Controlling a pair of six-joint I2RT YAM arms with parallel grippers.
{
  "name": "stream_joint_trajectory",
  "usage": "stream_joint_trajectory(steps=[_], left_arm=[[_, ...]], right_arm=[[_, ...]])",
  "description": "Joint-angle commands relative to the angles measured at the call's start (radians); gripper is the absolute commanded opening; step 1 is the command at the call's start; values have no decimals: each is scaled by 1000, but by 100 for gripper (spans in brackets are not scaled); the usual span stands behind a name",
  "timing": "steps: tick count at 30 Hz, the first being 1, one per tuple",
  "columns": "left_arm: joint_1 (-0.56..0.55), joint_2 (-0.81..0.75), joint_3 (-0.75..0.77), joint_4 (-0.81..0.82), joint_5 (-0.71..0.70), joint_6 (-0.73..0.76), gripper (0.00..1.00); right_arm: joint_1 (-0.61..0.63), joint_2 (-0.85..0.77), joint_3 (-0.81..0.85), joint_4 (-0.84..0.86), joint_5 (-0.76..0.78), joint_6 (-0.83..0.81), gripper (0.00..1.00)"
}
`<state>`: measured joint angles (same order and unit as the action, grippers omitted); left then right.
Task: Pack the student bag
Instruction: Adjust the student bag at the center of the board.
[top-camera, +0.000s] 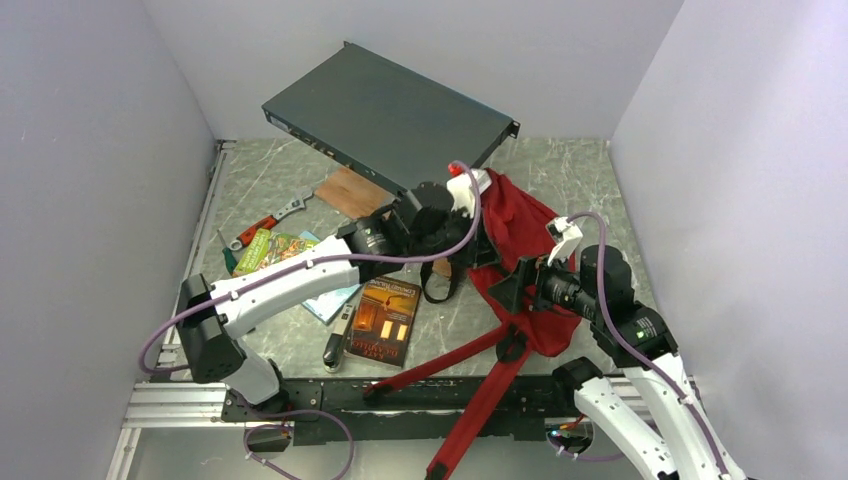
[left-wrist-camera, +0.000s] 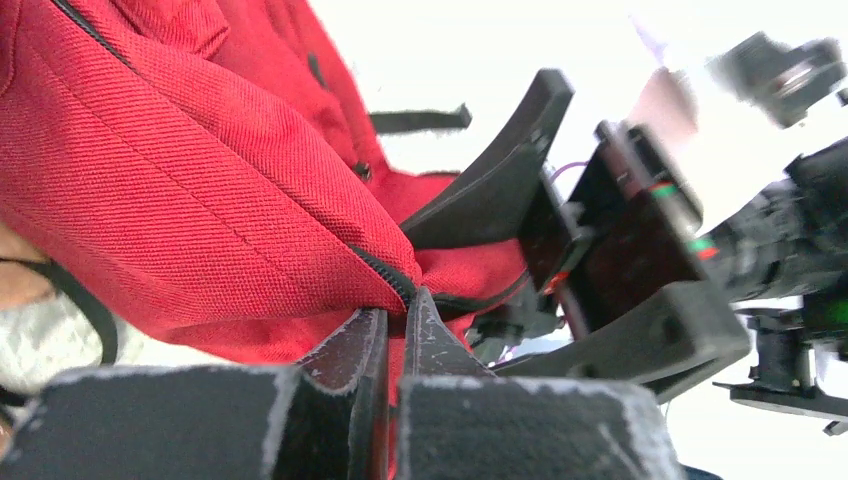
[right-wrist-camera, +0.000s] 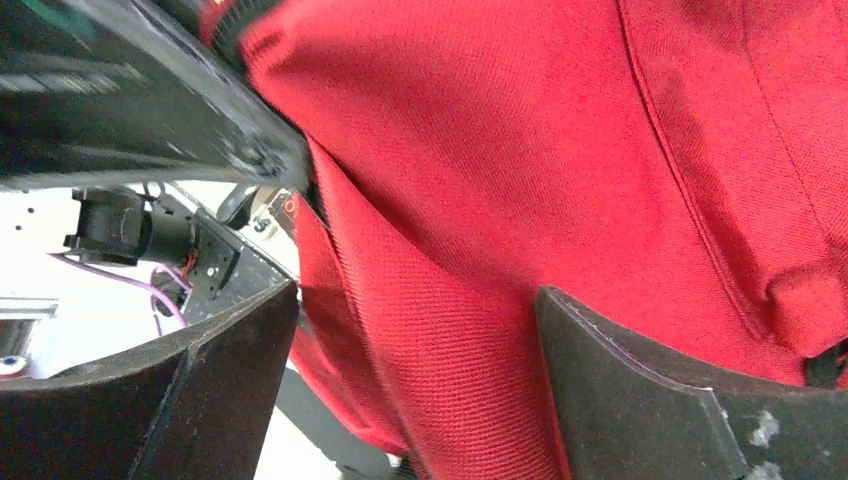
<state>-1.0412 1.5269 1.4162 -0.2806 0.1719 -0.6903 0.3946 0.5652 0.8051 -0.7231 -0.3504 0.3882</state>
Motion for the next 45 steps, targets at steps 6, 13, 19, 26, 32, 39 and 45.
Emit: stream_joint_trajectory(steps=[6,13,19,26,32,39,45], left_arm=[[-1,74,366,-35,40,96,0],[4,46,371,-80,22,153,68],[4,-123,261,-73,25,203,100],[4,-334,88,-71,39,218,100],[4,-472,-63,-53,42,213,100],[5,-553,-174,-35,31,206,100],[6,-577,-251,-3,66,156,100]], right_arm=[[4,-26,99,-34,272,-17,71],[1,131,238,-105,904,44,0],[-204,490,526,-76,1168,-181,0],[-429,857,1048,-63,980,-268,0],[-430,861,1067,316,963,-690,0],[-201,679,436,689,811,-935,0],[-88,717,181,389,1019,-488,0]])
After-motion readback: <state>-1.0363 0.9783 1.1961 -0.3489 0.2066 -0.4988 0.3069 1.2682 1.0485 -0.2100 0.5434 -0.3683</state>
